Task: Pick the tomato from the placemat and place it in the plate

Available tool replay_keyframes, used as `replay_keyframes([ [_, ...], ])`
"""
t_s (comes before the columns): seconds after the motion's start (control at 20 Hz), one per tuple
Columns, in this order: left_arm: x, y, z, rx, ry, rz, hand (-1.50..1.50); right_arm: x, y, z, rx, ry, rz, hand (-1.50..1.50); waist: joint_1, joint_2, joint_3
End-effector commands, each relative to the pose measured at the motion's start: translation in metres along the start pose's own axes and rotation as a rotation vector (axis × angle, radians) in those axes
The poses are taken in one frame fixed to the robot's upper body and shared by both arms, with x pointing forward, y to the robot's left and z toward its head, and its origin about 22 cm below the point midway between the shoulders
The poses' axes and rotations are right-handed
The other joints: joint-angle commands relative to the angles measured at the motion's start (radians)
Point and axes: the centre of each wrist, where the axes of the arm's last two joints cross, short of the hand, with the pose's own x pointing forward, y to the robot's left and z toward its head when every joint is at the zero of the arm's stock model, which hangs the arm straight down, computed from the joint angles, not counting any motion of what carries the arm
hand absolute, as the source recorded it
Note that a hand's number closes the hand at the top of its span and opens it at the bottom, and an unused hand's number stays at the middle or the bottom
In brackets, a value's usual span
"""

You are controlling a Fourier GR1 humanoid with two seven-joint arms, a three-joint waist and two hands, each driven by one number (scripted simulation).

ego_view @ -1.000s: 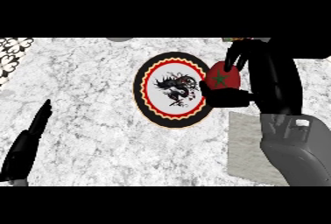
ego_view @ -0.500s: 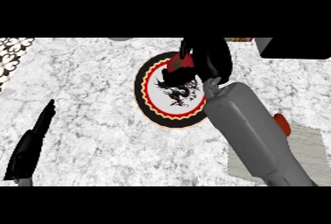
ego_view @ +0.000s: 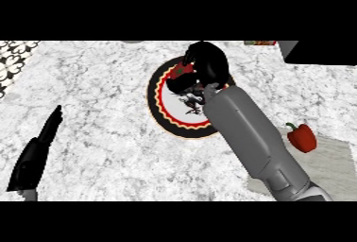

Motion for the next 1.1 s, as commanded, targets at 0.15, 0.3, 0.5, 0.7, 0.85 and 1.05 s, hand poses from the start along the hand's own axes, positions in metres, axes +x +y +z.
replay_keyframes([
  [0.15,0.01,0.008,0.006,0.005,0.003,-0.017,0.0,-0.017,0.017,-0.019,0.008,0.111,-0.063,-1.5,-0.004,-0.003,0.001],
  [0.3,-0.003,-0.005,-0.005,-0.003,-0.004,0.014,0.0,-0.013,0.024,-0.019,-0.073,0.069,-0.111,-1.5,0.007,0.003,0.0],
  [0.5,0.0,0.011,-0.003,0.014,0.014,-0.002,0.0,-0.013,0.011,-0.017,-0.231,0.024,-0.296,-1.5,-0.017,-0.004,0.001],
  [0.7,0.005,-0.005,0.004,0.03,0.007,0.004,0.0,-0.033,-0.002,-0.023,-0.371,0.091,-0.399,-1.5,-0.028,-0.006,0.001],
  [0.85,-0.004,0.006,0.018,0.027,0.036,0.007,0.0,-0.051,-0.007,-0.013,-0.389,0.121,-0.477,-1.5,-0.044,-0.015,0.001],
  [1.05,-0.009,-0.002,0.018,0.026,0.045,0.013,0.0,-0.085,-0.052,-0.008,-0.453,0.039,-0.634,-1.5,-0.051,-0.013,0.002],
])
